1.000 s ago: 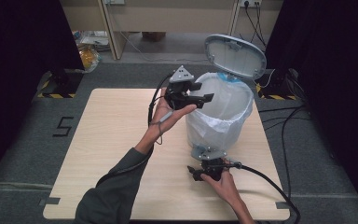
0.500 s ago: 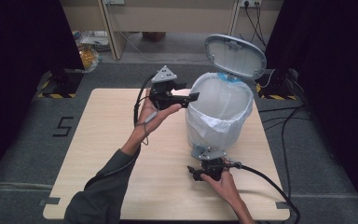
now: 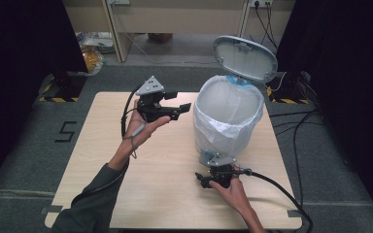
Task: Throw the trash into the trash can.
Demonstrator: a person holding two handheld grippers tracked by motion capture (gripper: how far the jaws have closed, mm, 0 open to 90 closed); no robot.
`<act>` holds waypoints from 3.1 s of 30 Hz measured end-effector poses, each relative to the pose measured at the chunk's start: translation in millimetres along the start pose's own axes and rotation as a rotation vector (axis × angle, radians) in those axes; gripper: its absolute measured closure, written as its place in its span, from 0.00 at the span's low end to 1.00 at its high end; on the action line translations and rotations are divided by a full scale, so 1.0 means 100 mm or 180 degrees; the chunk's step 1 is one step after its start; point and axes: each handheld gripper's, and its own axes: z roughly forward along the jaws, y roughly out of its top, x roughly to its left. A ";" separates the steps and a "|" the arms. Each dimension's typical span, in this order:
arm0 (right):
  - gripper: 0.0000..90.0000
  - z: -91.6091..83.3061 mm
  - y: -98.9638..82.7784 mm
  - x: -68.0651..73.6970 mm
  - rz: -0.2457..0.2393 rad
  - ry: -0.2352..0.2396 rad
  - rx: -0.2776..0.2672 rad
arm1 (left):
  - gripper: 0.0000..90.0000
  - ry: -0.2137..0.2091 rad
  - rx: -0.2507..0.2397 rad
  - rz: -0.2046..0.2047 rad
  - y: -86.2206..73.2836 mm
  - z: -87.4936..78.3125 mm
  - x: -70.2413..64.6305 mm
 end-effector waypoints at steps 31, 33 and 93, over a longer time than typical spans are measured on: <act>0.22 0.00 0.00 0.00 -0.0014 -0.0005 -0.0008 | 0.26 0.0314 0.0180 -0.0038 -1.01 -0.57 0.26; 0.22 0.00 0.00 0.00 -0.0013 -0.0006 -0.0008 | 0.25 0.0324 0.0190 -0.0064 -1.09 -0.59 0.26; 0.22 0.00 0.00 0.00 -0.0012 0.0001 -0.0006 | 0.17 0.0512 0.1349 0.0039 -2.47 -0.65 0.18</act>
